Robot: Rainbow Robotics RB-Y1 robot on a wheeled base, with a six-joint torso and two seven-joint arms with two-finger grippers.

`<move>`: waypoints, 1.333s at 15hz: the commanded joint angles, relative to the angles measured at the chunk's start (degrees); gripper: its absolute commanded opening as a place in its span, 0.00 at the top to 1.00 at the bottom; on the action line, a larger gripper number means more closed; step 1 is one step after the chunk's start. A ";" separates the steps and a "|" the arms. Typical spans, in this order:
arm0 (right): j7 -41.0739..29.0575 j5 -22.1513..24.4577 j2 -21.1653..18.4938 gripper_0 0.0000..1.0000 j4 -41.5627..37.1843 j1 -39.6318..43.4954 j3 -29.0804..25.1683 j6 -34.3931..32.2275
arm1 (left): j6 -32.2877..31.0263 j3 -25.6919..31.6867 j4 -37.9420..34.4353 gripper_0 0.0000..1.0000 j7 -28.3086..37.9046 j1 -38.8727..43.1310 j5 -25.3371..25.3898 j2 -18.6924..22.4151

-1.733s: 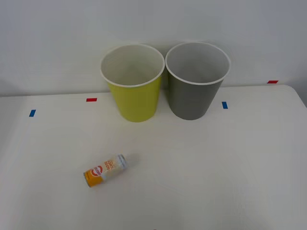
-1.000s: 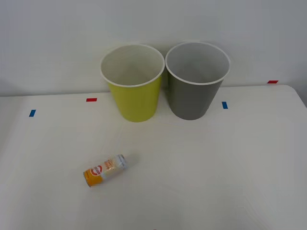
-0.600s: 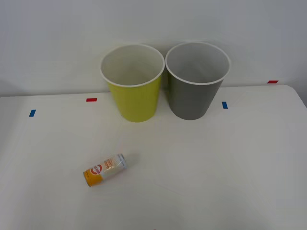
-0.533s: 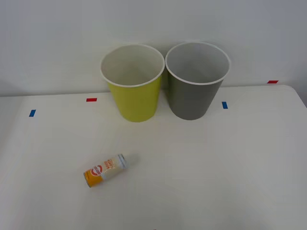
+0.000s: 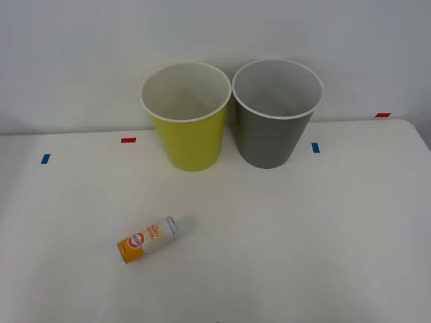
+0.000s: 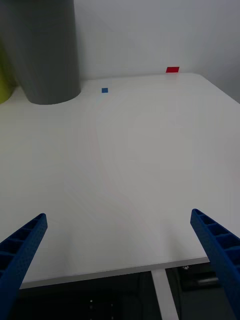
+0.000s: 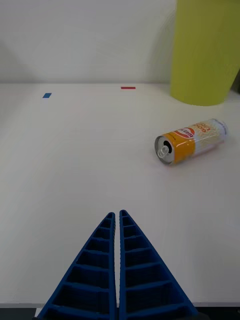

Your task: Put cans in the gray bin and PET bottles in the light green bin.

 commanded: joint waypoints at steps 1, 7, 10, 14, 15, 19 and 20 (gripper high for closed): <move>0.02 0.09 0.46 0.00 -1.08 -2.17 0.36 1.34 | 1.17 -0.52 -1.25 1.00 -0.08 -2.58 -0.04 -0.05; 0.02 0.09 0.46 0.00 -1.08 -2.17 0.36 1.34 | 1.17 -0.52 -1.25 1.00 -0.08 -2.58 -0.04 -0.05; 0.02 0.09 0.46 0.00 -1.08 -2.17 0.36 1.34 | 1.17 -0.52 -1.25 1.00 -0.08 -2.58 -0.04 -0.05; 0.02 0.09 0.46 0.00 -1.08 -2.17 0.36 1.34 | 1.17 -0.52 -1.25 1.00 -0.08 -2.58 -0.04 -0.05; 0.02 0.09 0.46 0.00 -1.08 -2.17 0.36 1.34 | 1.17 -0.52 -1.25 1.00 -0.08 -2.58 -0.04 -0.05; 0.02 0.09 0.46 0.00 -1.08 -2.17 0.36 1.34 | 1.17 -0.52 -1.25 1.00 -0.08 -2.58 -0.04 -0.05; 0.02 0.09 0.46 0.00 -1.08 -2.17 0.36 1.34 | 1.17 -0.52 -1.25 1.00 -0.08 -2.58 -0.04 -0.05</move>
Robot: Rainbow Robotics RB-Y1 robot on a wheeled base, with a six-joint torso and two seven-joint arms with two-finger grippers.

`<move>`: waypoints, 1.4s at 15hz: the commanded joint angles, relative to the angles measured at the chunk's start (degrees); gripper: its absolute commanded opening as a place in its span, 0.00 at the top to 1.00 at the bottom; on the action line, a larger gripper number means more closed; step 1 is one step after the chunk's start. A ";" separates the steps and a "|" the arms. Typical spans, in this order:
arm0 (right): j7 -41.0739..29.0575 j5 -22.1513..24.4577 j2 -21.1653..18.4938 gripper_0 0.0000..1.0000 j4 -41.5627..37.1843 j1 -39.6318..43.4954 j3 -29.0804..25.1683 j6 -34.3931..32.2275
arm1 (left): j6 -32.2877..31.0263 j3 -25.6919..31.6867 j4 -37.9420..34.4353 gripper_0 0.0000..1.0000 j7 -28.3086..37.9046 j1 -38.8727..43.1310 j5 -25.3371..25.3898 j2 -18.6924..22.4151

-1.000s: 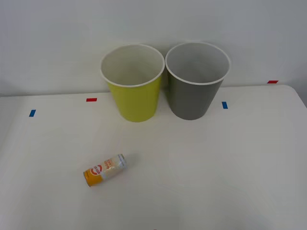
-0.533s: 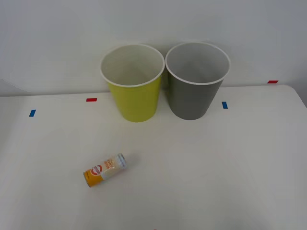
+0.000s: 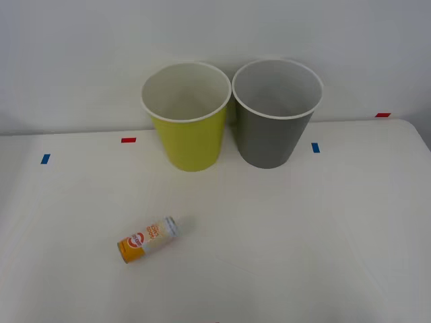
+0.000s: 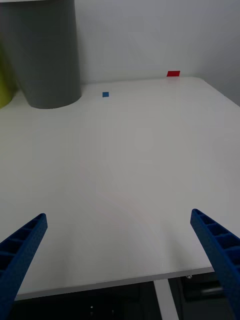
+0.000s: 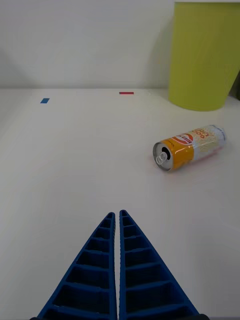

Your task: Put cans in the gray bin and PET bottles in the light green bin.

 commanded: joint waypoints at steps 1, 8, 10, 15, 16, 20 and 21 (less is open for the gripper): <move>0.02 0.05 0.28 0.00 -0.65 -1.31 0.21 0.81 | 0.70 -0.32 -0.75 1.00 -0.05 -1.55 -0.02 -0.03; 0.02 0.05 0.28 0.00 -0.65 -1.31 0.21 0.81 | 0.70 -0.32 -0.75 1.00 -0.05 -1.55 -0.02 -0.03; 0.02 0.05 0.28 0.00 -0.65 -1.31 0.21 0.81 | 0.70 -0.32 -0.75 1.00 -0.05 -1.55 -0.02 -0.03; 0.02 0.05 0.28 0.00 -0.65 -1.31 0.21 0.81 | 0.70 -0.32 -0.75 1.00 -0.05 -1.55 -0.02 -0.03; 0.02 0.05 0.28 0.00 -0.65 -1.31 0.21 0.81 | 0.70 -0.32 -0.75 1.00 -0.05 -1.55 -0.02 -0.03; 0.02 0.05 0.28 0.00 -0.65 -1.31 0.21 0.81 | -1.50 1.09 1.89 0.00 0.04 -2.87 0.16 1.81; 0.02 0.05 0.28 0.00 -0.65 -1.31 0.21 0.81 | -2.20 1.79 1.80 0.00 -0.05 -2.87 0.16 1.55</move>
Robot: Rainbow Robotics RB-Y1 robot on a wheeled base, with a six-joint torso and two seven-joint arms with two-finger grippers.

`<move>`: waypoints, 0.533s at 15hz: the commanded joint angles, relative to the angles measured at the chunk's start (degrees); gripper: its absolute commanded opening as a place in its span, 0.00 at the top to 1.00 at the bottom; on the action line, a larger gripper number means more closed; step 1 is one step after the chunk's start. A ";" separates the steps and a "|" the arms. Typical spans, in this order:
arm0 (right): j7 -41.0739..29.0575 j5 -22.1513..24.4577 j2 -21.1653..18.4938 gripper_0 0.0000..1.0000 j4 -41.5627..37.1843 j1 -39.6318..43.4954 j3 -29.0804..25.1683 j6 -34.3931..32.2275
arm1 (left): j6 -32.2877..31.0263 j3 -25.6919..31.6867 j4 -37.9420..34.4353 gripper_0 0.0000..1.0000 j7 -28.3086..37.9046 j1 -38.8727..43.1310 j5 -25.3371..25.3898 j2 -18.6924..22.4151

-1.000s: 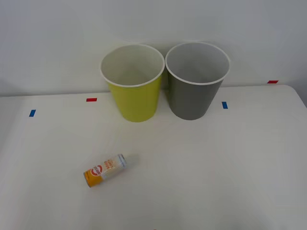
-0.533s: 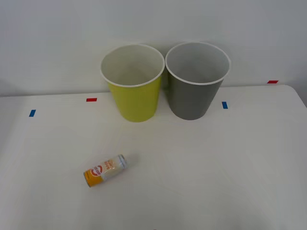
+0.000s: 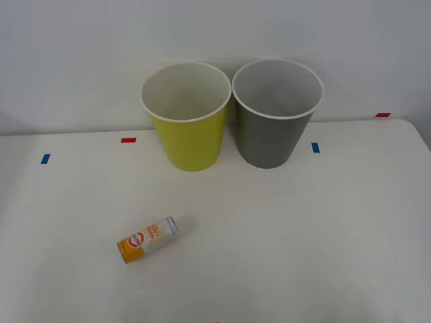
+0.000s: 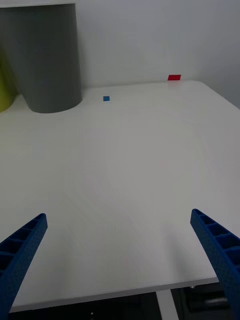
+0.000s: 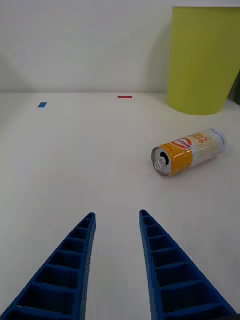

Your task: Put cans in the gray bin and PET bottles in the light green bin.

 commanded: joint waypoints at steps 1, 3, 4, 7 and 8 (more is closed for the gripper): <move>0.01 0.02 0.09 0.00 -0.20 -0.41 0.07 0.25 | -3.43 1.89 1.84 0.00 -0.02 -1.55 0.26 1.57; 0.01 0.02 0.09 0.00 -0.20 -0.41 0.07 0.25 | -4.84 0.48 1.84 0.00 -0.02 -1.55 0.43 3.51; 0.01 0.02 0.09 0.00 -0.20 -0.41 0.07 0.25 | -5.28 0.57 1.93 0.00 -0.20 -1.55 0.26 4.39; 0.01 0.02 0.09 0.00 -0.20 -0.41 0.07 0.25 | -6.07 0.92 1.93 0.00 -0.37 -1.55 -0.01 5.53; 0.01 0.02 0.09 0.00 -0.20 -0.41 0.07 0.25 | -6.07 0.92 1.93 0.00 -0.37 -1.55 0.08 5.53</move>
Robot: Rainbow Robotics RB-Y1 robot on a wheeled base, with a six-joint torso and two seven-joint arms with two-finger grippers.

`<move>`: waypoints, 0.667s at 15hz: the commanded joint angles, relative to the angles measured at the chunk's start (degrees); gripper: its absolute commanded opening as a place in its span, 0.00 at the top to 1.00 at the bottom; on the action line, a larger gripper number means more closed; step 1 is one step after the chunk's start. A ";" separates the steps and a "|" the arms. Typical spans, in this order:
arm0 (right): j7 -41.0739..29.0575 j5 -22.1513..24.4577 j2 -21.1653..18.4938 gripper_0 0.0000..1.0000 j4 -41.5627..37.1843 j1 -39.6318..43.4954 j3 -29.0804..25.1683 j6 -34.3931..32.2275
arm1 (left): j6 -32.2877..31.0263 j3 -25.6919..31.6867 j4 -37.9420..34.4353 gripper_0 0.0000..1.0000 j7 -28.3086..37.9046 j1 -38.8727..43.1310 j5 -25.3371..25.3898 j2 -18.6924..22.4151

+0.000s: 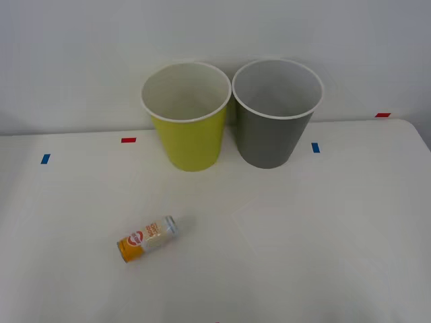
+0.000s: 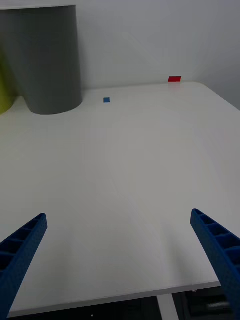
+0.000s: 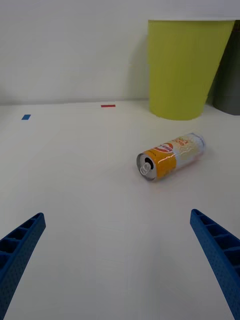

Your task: Put cans in the gray bin and PET bottles in the light green bin.

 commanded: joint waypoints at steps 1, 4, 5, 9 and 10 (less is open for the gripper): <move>0.00 0.00 0.02 0.00 -0.04 -0.08 0.01 0.05 | -1.71 0.23 0.47 0.00 -0.19 -0.29 -0.03 1.54; 0.00 0.00 0.02 0.00 -0.04 -0.08 0.01 0.05 | -1.71 0.49 0.47 0.00 -0.37 -0.29 -0.12 1.62; 0.00 0.00 0.02 0.00 -0.04 -0.08 0.01 0.05 | -1.71 0.49 0.47 0.00 -0.54 -0.29 -0.12 1.62; 0.00 0.00 0.02 0.00 -0.04 -0.08 0.01 0.05 | 1.11 1.11 0.47 0.00 -0.63 -1.43 -0.29 4.08; 0.00 0.00 0.02 0.00 -0.04 -0.08 0.01 0.05 | 1.63 1.11 0.47 0.00 -0.63 -2.04 -0.29 5.14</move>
